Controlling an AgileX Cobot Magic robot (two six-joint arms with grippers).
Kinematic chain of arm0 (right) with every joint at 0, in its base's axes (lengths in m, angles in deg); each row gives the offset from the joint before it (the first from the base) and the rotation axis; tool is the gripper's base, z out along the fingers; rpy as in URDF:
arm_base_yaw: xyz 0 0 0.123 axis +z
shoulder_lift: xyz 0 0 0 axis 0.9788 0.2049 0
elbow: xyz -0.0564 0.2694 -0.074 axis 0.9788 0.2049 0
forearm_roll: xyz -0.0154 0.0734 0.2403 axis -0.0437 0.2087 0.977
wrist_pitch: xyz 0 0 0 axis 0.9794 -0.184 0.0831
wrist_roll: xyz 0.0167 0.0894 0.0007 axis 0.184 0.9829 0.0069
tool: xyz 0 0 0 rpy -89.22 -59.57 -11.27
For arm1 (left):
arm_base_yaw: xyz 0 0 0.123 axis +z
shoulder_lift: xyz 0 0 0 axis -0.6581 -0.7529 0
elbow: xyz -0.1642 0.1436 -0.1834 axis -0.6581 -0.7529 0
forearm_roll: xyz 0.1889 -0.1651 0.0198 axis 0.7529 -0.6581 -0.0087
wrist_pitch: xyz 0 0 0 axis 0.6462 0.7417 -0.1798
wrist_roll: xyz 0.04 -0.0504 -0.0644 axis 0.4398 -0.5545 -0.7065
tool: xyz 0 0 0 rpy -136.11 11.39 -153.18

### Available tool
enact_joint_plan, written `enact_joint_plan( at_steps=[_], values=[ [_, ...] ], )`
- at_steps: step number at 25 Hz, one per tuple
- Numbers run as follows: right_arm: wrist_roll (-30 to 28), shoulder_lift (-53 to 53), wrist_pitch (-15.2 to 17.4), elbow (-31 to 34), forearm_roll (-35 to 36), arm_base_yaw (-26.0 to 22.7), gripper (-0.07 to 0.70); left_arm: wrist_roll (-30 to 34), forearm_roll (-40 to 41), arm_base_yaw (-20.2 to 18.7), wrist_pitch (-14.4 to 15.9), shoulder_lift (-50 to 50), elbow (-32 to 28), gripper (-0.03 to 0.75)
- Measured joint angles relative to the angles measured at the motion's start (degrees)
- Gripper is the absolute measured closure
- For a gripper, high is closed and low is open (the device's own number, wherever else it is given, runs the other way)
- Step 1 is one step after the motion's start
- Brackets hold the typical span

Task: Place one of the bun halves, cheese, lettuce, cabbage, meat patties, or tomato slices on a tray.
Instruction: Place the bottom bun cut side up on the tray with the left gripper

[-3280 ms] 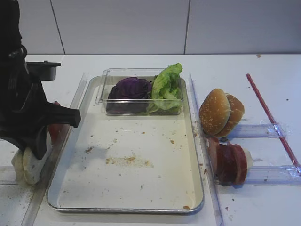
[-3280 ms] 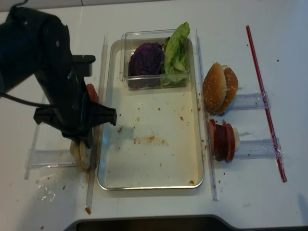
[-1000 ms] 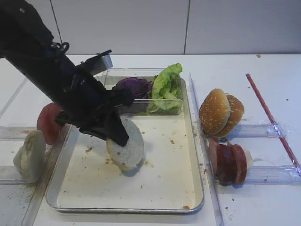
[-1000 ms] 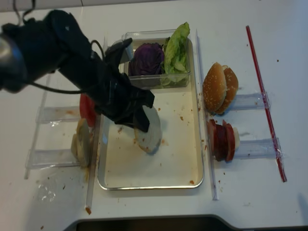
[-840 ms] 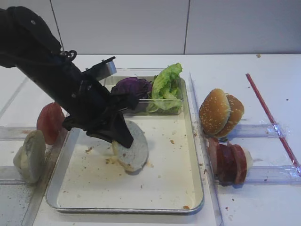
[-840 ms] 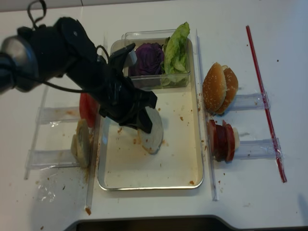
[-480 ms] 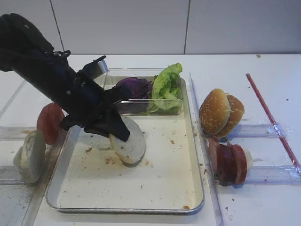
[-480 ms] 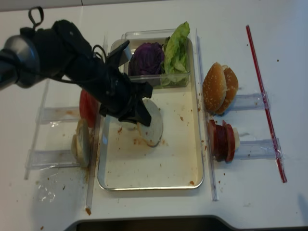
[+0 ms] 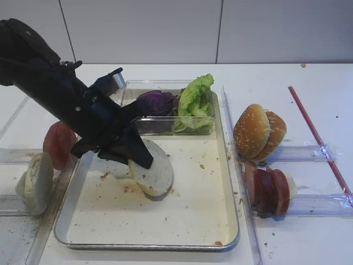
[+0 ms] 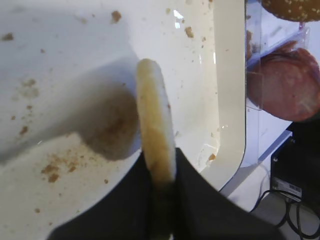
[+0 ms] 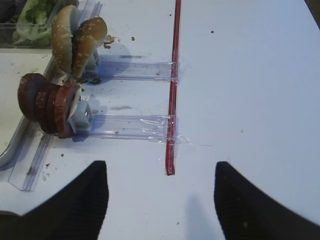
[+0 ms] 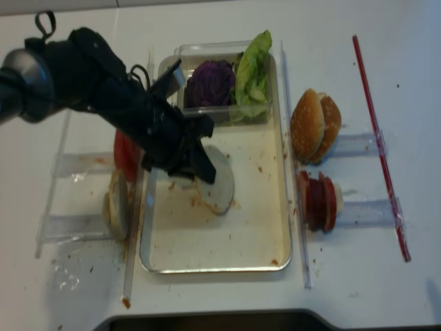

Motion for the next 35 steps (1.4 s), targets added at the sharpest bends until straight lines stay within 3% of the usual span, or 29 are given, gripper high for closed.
enact_joint_plan(
  at_steps=[11, 18, 26, 35],
  values=[
    [0.1, 0.0, 0.0, 0.0, 0.0, 0.0, 0.134, 0.3, -1.0, 0.0, 0.5, -1.5, 0.0, 0.638],
    [0.1, 0.0, 0.0, 0.0, 0.0, 0.0, 0.134, 0.1, -1.1, 0.0, 0.5, -1.5, 0.0, 0.557],
    [0.1, 0.0, 0.0, 0.0, 0.0, 0.0, 0.134, -2.8, -1.0, 0.0, 1.2, -1.5, 0.1, 0.390],
    [0.1, 0.0, 0.0, 0.0, 0.0, 0.0, 0.134, -3.8, 0.1, 0.0, 1.6, -1.5, 0.1, 0.323]
  ],
)
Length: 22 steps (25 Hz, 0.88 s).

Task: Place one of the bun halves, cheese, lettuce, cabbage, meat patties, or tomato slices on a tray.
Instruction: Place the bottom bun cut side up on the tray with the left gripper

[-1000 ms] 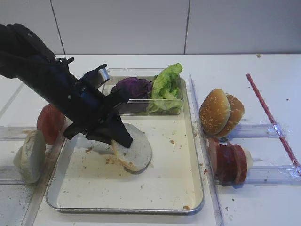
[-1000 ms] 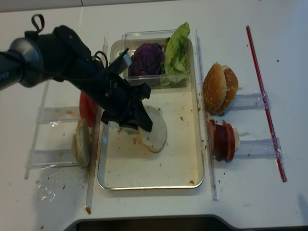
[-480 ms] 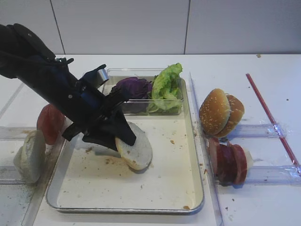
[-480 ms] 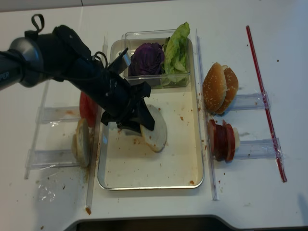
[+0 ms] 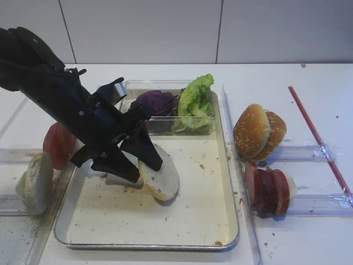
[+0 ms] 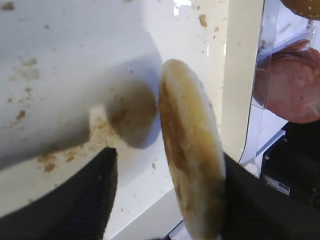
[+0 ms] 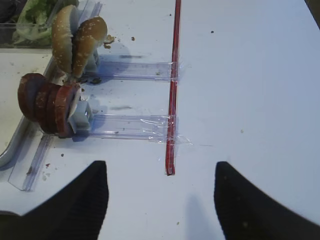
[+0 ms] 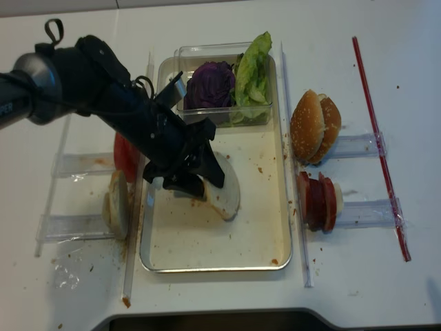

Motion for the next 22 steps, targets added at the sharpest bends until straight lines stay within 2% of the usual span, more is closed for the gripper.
enact_joint_plan(
  at_steps=[8, 14, 22],
  values=[
    [0.0, 0.0, 0.0, 0.0, 0.0, 0.0, 0.134, -0.2, 0.0, 0.0, 0.1, 0.0, 0.0, 0.266],
    [0.0, 0.0, 0.0, 0.0, 0.0, 0.0, 0.134, -0.2, 0.0, 0.0, 0.1, 0.0, 0.0, 0.183],
    [0.0, 0.0, 0.0, 0.0, 0.0, 0.0, 0.134, -0.3, 0.0, 0.0, 0.1, 0.0, 0.3, 0.172]
  ],
)
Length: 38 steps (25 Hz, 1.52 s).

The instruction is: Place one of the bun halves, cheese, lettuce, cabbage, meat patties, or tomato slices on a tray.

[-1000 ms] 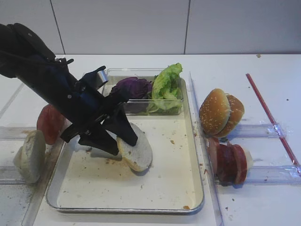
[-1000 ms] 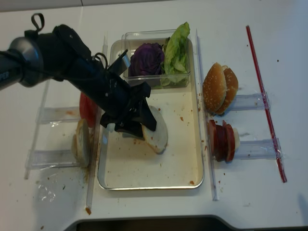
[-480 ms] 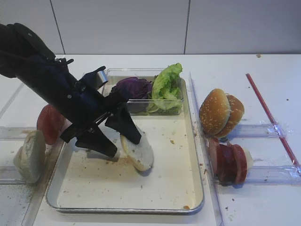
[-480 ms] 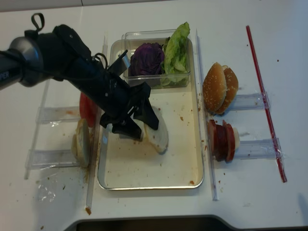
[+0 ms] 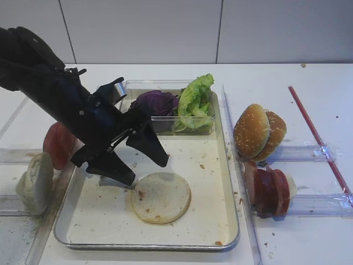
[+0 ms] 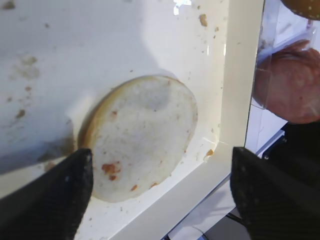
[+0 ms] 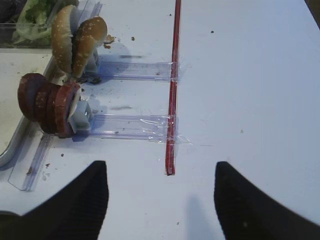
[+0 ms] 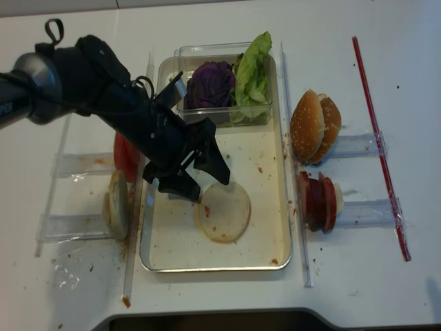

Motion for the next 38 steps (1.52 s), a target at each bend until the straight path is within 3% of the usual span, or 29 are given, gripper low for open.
enact_joint_plan(
  at_steps=[5, 10, 15, 23, 38],
  values=[
    [0.0, 0.0, 0.0, 0.0, 0.0, 0.0, 0.134, -2.3, 1.9, 0.0, 0.3, 0.0, 2.3, 0.169],
    [0.0, 0.0, 0.0, 0.0, 0.0, 0.0, 0.134, -7.9, 7.9, 0.0, 3.7, 0.0, 6.5, 0.169],
    [-0.1, 0.0, 0.0, 0.0, 0.0, 0.0, 0.134, -12.1, 13.4, -0.4, 4.8, 0.0, 11.7, 0.169],
    [-0.2, 0.0, 0.0, 0.0, 0.0, 0.0, 0.134, -22.6, 24.0, -4.4, 5.6, 0.6, 19.9, 0.171],
    [-0.2, 0.0, 0.0, 0.0, 0.0, 0.0, 0.134, -27.4, 40.5, -5.2, 6.4, 6.8, 20.7, 0.202]
  ],
)
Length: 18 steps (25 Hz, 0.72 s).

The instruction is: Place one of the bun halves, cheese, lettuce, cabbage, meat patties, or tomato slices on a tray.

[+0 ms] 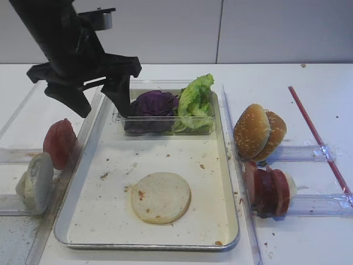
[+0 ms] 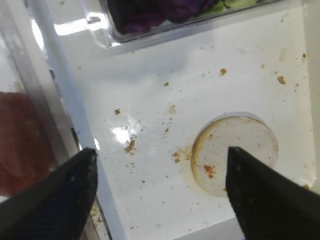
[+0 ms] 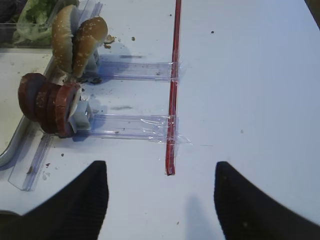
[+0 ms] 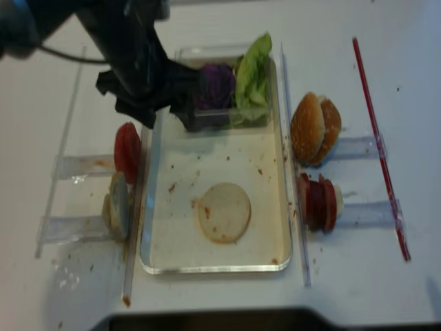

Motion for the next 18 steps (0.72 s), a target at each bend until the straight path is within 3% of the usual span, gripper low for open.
enact_joint_plan(
  at_steps=[6, 14, 18],
  values=[
    [0.0, 0.0, 0.0, 0.0, 0.0, 0.0, 0.134, -0.4, 1.9, 3.6, 0.1, 2.7, -0.3, 0.209],
    [0.0, 0.0, 0.0, 0.0, 0.0, 0.0, 0.134, 0.1, 4.7, 11.3, 0.5, 7.7, -0.6, 0.227],
    [0.0, 0.0, 0.0, 0.0, 0.0, 0.0, 0.134, 0.5, 6.3, 15.2, 0.6, 10.9, -3.6, 0.230]
  ],
)
